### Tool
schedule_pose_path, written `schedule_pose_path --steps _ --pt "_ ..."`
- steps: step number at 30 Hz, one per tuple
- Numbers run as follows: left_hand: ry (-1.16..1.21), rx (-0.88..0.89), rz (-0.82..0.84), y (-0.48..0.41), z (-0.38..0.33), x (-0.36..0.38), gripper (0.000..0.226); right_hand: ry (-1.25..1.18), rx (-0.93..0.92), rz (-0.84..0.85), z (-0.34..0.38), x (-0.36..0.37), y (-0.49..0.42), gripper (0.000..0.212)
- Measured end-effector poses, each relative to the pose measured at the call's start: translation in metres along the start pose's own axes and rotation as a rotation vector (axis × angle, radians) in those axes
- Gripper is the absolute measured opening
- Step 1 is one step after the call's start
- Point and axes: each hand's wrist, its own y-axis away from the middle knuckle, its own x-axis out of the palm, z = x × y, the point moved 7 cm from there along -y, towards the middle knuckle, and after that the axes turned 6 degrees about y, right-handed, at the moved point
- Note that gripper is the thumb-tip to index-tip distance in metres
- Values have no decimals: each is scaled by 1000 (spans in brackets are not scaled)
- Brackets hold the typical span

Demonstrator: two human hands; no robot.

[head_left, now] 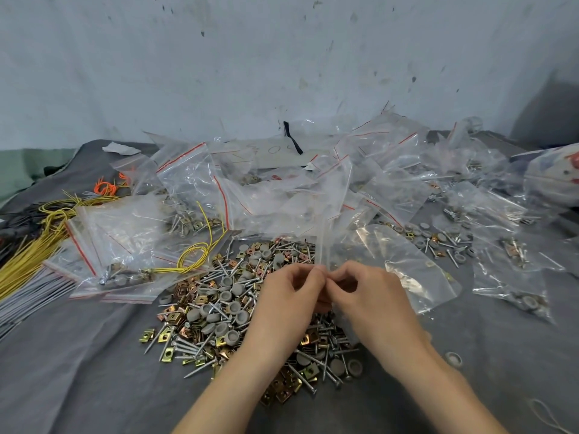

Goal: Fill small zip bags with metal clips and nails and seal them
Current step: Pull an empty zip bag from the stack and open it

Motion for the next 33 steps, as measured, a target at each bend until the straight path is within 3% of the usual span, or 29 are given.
schedule_pose_path --steps 5,10,16,20,24,28,33 --pt "20 10 0 -1 -1 -1 21 -94 -6 12 0 4 0 20" --pt "84 -33 21 0 0 -2 22 -359 81 160 -13 7 -4 16" --pt "33 -18 18 0 1 0 24 -484 81 290 -20 11 -2 11" --pt "-21 12 27 1 -2 3 21 -542 79 281 -20 11 -3 11" --pt "-119 61 -3 1 -4 3 19 -631 72 275 -18 11 -3 29" --pt "-197 103 -20 -1 -6 2 17 -677 111 254 -19 11 -6 13" --pt "-226 140 -1 3 -12 6 24 -611 76 227 -15 6 -5 12"
